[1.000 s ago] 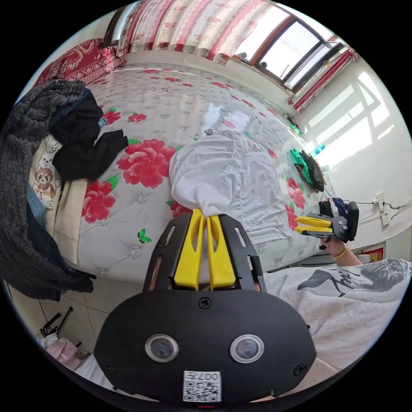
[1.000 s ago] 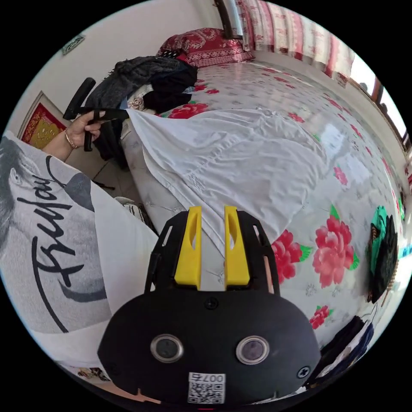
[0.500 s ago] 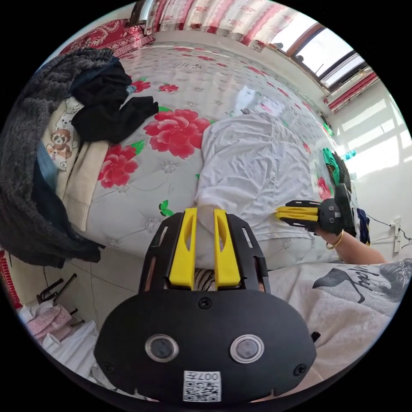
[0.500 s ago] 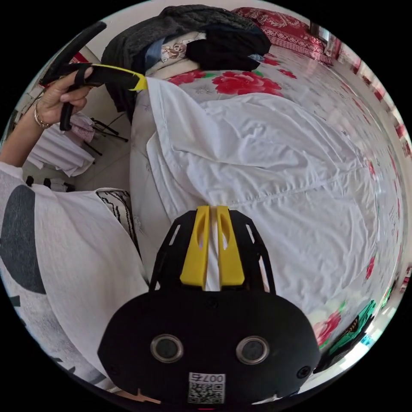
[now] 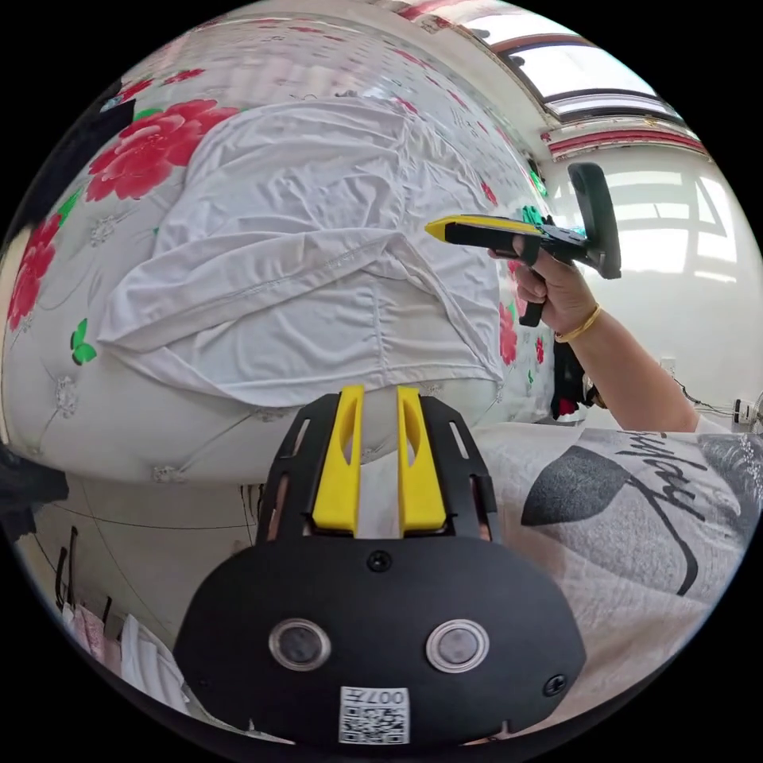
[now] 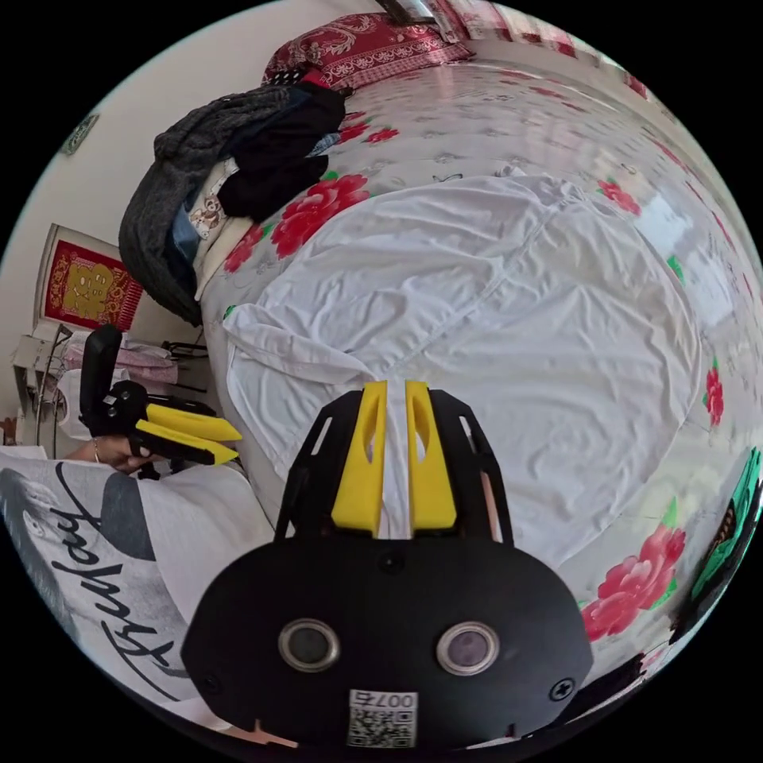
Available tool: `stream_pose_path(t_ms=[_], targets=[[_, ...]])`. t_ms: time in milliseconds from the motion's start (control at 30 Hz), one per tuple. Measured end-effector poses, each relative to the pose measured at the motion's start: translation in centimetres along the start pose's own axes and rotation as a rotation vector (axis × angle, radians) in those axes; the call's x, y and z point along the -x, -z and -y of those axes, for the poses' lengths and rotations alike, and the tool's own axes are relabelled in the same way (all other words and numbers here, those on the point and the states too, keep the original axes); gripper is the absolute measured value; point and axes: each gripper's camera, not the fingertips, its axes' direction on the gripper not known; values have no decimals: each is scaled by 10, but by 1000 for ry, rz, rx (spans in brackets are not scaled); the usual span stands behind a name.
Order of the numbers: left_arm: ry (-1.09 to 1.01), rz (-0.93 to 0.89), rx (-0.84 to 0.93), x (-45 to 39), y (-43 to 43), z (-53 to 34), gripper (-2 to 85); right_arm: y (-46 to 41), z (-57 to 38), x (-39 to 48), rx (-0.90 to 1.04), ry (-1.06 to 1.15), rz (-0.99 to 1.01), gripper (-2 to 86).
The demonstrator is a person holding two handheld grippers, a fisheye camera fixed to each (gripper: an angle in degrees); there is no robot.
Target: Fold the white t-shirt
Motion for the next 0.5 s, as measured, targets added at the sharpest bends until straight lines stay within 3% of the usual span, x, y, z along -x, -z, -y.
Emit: stream_pose_path(t_ms=[500], targets=[[206,-79,6,29,5,36,71,-30,25,64,86,399,-232,36]])
